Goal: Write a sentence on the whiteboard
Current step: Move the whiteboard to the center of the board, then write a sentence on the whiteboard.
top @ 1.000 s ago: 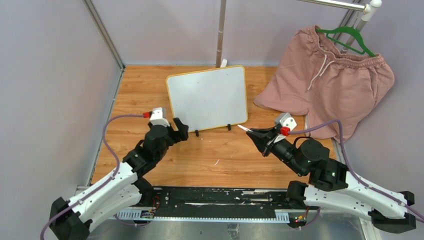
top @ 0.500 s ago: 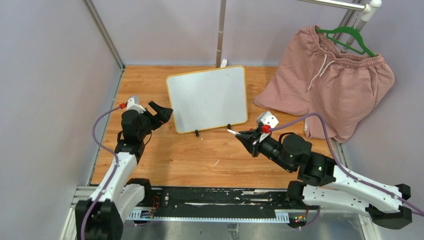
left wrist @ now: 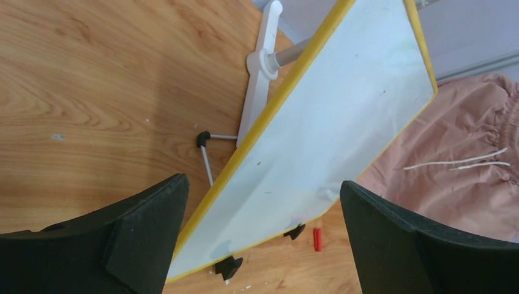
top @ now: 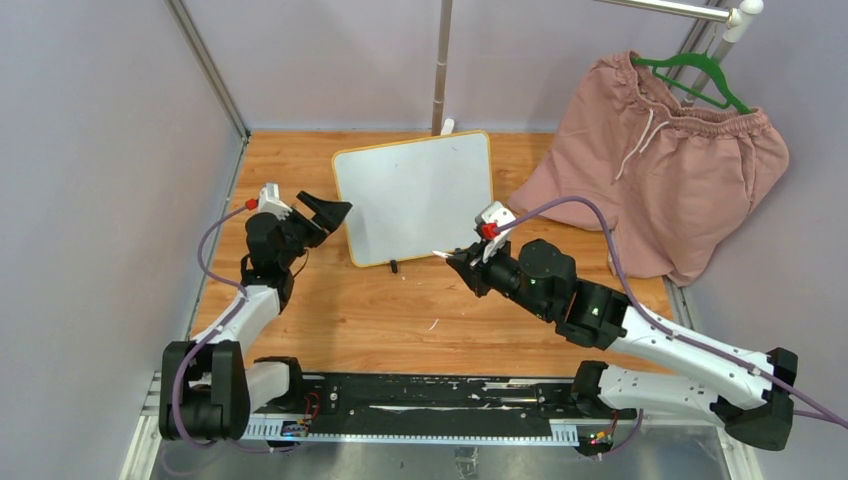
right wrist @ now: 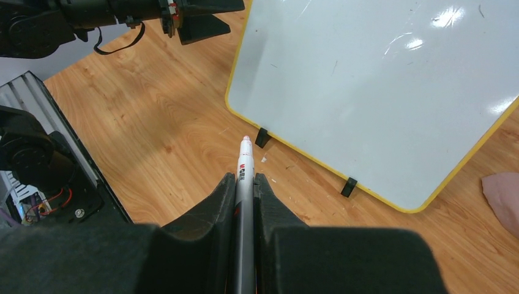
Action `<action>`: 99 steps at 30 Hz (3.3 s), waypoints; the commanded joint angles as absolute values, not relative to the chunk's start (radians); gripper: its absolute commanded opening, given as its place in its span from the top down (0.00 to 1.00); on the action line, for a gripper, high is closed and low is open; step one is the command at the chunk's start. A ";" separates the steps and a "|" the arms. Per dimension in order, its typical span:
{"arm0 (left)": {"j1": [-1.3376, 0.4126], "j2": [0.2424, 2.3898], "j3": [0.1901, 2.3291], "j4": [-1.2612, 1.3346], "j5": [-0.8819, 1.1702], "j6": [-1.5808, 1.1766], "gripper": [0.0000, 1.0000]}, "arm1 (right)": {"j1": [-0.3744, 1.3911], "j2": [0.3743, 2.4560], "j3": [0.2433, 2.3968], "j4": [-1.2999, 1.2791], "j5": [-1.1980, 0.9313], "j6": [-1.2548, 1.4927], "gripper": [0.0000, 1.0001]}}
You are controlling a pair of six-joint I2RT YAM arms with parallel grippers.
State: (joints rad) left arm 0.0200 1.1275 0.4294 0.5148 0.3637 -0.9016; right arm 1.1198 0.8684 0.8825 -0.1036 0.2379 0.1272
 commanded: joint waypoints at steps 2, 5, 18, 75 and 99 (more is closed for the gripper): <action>0.033 1.171 0.514 0.529 0.438 -0.848 0.02 | 1.060 0.926 0.912 0.023 0.167 0.168 1.00; 0.058 1.238 0.487 0.653 0.513 -0.920 0.05 | 1.041 0.948 0.901 0.065 0.160 0.179 1.00; 0.121 1.318 0.382 0.909 0.621 -1.072 0.15 | 1.039 0.900 0.824 0.055 0.256 0.100 1.00; 0.068 1.394 0.395 0.876 0.571 -0.900 0.36 | 1.002 1.087 0.854 0.186 0.148 0.122 1.00; 0.068 1.436 0.376 0.961 0.555 -0.944 0.44 | 1.002 1.472 1.195 0.234 0.176 0.084 1.00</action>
